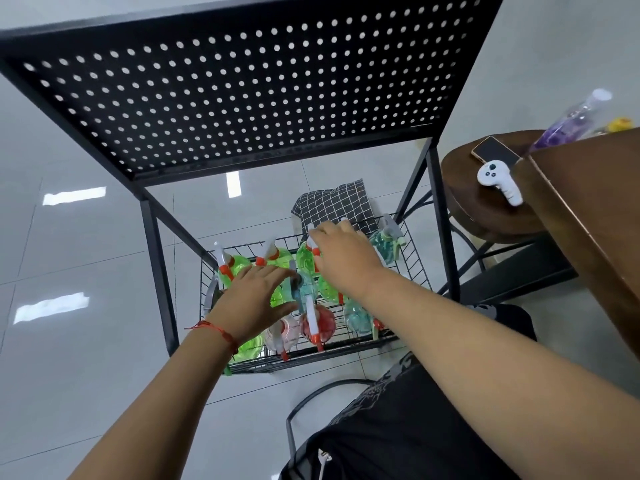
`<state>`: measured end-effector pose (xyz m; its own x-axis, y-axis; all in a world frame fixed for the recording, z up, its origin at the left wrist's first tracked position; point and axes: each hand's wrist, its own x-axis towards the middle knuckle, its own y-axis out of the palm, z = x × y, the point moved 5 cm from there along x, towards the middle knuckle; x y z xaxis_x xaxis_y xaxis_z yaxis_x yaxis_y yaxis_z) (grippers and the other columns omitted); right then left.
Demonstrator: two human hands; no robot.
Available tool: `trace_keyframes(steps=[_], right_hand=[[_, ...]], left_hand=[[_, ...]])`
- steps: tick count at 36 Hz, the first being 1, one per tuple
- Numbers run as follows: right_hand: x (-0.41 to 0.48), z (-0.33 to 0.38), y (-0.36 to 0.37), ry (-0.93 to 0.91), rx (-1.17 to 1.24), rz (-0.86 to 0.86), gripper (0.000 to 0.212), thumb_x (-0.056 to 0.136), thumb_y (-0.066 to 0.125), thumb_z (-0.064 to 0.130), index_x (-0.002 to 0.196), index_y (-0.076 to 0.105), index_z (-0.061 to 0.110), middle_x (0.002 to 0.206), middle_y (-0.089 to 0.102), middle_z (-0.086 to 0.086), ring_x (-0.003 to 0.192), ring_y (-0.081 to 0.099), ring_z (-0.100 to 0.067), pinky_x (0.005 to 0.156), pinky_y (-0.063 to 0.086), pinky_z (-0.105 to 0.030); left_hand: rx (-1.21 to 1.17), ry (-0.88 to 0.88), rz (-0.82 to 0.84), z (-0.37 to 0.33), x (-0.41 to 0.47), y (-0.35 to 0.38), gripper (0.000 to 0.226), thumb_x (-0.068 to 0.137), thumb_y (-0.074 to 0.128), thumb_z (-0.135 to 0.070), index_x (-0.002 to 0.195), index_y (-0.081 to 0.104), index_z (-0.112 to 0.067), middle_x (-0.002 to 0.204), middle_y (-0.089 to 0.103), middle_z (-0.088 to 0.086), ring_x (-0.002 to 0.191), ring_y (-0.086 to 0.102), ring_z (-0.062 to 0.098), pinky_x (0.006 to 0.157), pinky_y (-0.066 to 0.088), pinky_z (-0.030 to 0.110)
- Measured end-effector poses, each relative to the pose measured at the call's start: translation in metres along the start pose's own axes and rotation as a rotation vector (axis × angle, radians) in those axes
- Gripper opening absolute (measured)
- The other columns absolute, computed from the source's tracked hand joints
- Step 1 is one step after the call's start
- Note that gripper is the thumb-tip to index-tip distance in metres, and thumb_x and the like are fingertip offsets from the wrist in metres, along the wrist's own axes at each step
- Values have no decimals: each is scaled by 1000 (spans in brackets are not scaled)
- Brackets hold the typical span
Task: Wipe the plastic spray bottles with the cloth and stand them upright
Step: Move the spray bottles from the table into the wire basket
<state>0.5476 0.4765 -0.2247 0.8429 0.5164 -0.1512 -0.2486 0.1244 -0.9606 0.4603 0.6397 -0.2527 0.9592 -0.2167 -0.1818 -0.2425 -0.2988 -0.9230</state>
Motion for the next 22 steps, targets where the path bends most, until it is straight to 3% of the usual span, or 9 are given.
trace_keyframes(steps=[3,6,10,14,18,22], right_hand=[[4,1,6,-20,-66,-6,37,99,64,15,136,62,19,137,59,3,124,49,-23,101,47,-45],[1,0,8,-50,-70,-44,34,96,64,6,126,68,20,129,64,5,116,52,-20,99,48,-43],[2,-2,8,-72,-62,-49,59,86,62,-10,136,67,21,134,64,5,120,52,-21,102,45,-46],[3,-5,7,-72,-53,-47,57,90,60,-8,137,66,23,136,65,5,121,56,-21,105,45,-46],[3,-7,9,-83,-43,-74,49,96,65,2,139,64,26,139,63,8,121,57,-20,102,44,-45],[-2,-6,10,-68,3,-100,47,103,60,13,147,58,25,152,54,4,132,52,-22,108,43,-47]], left_hand=[[-142,-66,-135,7,-2,-21,52,99,67,-54,142,62,-26,138,64,-2,123,58,18,108,52,40],[-149,-157,-227,23,4,-41,37,106,64,-32,142,62,-24,142,60,1,129,53,20,112,49,43],[34,-230,15,35,18,-37,60,101,66,-13,155,51,-33,155,56,2,139,53,28,126,34,50],[72,-234,58,36,26,-28,58,101,66,-12,152,54,-37,146,64,-5,134,60,21,132,13,55],[66,-218,-29,41,29,-25,38,109,59,-19,142,65,-36,128,72,-5,119,66,24,126,26,51],[80,-213,-3,34,31,-26,36,110,60,-26,145,66,-28,133,70,0,123,61,29,118,36,46]])
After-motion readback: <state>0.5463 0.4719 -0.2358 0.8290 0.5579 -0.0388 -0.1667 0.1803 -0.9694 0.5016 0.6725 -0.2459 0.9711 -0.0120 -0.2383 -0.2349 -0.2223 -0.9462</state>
